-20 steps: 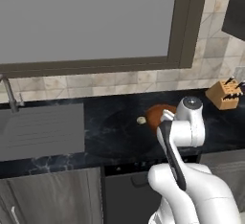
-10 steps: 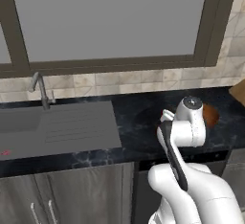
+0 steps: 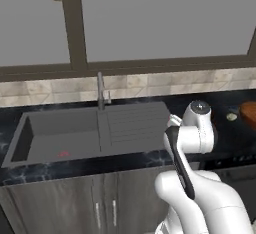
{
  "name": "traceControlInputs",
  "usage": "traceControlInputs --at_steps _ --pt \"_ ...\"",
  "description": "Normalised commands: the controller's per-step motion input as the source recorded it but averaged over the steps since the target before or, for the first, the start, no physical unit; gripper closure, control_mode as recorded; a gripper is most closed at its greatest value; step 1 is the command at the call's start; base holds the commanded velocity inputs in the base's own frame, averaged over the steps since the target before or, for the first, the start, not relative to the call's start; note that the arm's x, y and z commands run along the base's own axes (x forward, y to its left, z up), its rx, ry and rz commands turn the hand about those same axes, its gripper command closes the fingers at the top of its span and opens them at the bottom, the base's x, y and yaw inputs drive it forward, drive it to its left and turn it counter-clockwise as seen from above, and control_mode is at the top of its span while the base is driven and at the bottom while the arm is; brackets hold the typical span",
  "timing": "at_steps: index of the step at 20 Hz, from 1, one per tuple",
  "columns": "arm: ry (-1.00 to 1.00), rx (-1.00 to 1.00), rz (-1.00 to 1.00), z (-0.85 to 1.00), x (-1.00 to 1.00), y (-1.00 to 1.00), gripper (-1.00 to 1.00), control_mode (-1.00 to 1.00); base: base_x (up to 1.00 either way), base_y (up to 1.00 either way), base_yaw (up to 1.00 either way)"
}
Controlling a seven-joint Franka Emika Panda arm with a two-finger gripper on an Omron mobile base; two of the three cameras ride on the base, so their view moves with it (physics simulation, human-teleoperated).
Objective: Gather the eggs and milk located in the vicinity of the sink area and place them right next to the bowl.
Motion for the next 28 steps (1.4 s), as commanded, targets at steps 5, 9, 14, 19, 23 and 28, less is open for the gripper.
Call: traceControlInputs --at_steps 5,9,14,19,23,28 --pt "0.0 0.0 0.0 0.0 0.0 0.0 -1.0 1.0 0.0 0.82 0.0" --pt "0.0 0.0 0.0 0.0 0.0 0.0 -1.0 1.0 0.0 0.74 0.0" --pt "0.0 0.0 0.0 0.0 0.0 0.0 -1.0 1.0 0.0 0.78 0.0" --pt "0.0 0.0 0.0 0.0 0.0 0.0 -1.0 1.0 0.0 0.79 0.0" --pt "0.0 0.0 0.0 0.0 0.0 0.0 -1.0 1.0 0.0 0.76 0.0" --pt "0.0 0.0 0.0 0.0 0.0 0.0 -1.0 1.0 0.0 0.74 0.0"
